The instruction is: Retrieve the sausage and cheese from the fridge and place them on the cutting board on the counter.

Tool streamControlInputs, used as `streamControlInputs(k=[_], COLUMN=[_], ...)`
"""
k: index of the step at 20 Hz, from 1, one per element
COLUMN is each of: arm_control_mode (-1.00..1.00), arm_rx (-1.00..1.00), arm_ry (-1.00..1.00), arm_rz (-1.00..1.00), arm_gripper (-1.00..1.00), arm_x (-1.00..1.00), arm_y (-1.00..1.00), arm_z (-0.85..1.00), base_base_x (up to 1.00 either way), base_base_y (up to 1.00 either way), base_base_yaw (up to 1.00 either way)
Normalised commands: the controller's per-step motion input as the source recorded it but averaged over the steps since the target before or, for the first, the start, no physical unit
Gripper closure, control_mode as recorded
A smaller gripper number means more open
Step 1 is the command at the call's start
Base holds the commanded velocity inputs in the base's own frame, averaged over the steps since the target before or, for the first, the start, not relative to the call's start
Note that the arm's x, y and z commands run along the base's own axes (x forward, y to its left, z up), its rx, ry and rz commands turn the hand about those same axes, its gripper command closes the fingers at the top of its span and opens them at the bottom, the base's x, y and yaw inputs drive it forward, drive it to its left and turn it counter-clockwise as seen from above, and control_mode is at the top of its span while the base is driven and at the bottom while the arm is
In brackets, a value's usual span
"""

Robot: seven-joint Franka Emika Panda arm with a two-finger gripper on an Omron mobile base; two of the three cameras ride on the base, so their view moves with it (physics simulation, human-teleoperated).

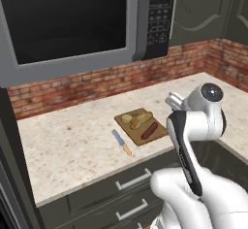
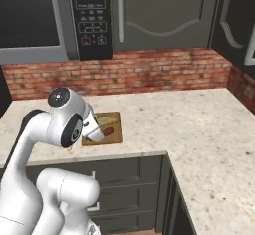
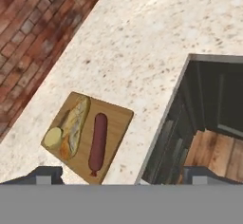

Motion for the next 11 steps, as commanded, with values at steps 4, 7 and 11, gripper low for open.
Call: streamControlInputs(k=[4, 7, 11], arm_control_mode=[-1.0, -1.0, -1.0], arm_rx=[0.0, 0.0, 0.0], arm_ry=[0.01, 0.02, 0.04], arm_rz=[0.29, 0.31, 0.25], arm_gripper=[-1.0, -1.0, -1.0], arm_x=[-0.97, -0.73, -0.29], arm_y=[-0.09, 0.0, 0.0], arm_z=[0.83, 0.38, 0.21], base_base_x=[0.0, 0.0, 0.0], base_base_y=[0.0, 0.0, 0.0], base_base_yaw=[0.0, 0.0, 0.0])
